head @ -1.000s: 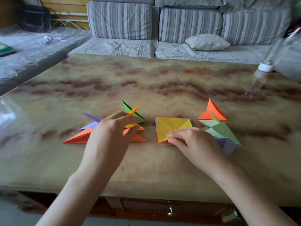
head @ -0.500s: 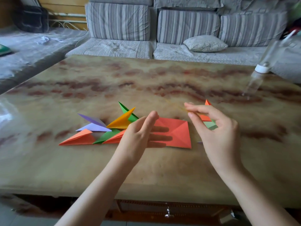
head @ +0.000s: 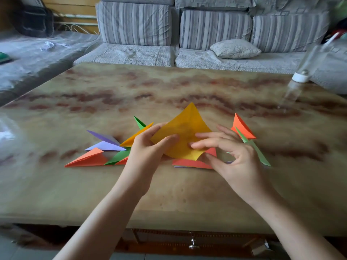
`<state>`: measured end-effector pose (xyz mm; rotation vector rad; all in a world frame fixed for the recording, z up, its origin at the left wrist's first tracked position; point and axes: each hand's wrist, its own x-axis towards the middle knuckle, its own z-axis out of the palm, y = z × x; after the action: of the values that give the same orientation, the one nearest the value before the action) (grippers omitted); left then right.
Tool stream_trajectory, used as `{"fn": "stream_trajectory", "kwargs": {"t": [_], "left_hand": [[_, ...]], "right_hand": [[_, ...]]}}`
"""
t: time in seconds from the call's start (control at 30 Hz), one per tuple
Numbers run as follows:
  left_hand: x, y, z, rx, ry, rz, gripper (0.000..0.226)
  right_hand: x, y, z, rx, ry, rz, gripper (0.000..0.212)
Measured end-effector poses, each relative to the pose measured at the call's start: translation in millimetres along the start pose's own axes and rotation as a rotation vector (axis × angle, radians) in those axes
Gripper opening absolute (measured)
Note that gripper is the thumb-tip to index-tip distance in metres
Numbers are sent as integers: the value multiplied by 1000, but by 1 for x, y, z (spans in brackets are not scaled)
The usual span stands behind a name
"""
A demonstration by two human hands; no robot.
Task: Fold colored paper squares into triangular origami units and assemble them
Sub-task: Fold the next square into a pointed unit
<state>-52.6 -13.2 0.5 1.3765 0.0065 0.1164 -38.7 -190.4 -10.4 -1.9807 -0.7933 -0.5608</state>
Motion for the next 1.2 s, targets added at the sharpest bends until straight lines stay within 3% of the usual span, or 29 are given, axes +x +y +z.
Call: {"fn": "stream_trajectory", "kwargs": {"t": [0.17, 0.37, 0.63, 0.8, 1.03, 1.2], "left_hand": [[-3, 0, 6, -43, -70, -22, 9], [-10, 4, 12, -46, -163, -66, 35], [-11, 1, 18, 64, -69, 39, 15], [-11, 2, 15, 39, -68, 43, 13], [-12, 1, 16, 64, -69, 53, 14], [-13, 1, 14, 66, -45, 69, 22]], "right_hand": [[7, -5, -3, 101, 113, 87, 5], [10, -10, -5, 446, 187, 450, 19], [11, -18, -4, 530, 193, 498, 28], [12, -22, -4, 572, 219, 605, 12], [13, -26, -6, 521, 208, 664, 14], [13, -26, -7, 572, 217, 670, 2]]}}
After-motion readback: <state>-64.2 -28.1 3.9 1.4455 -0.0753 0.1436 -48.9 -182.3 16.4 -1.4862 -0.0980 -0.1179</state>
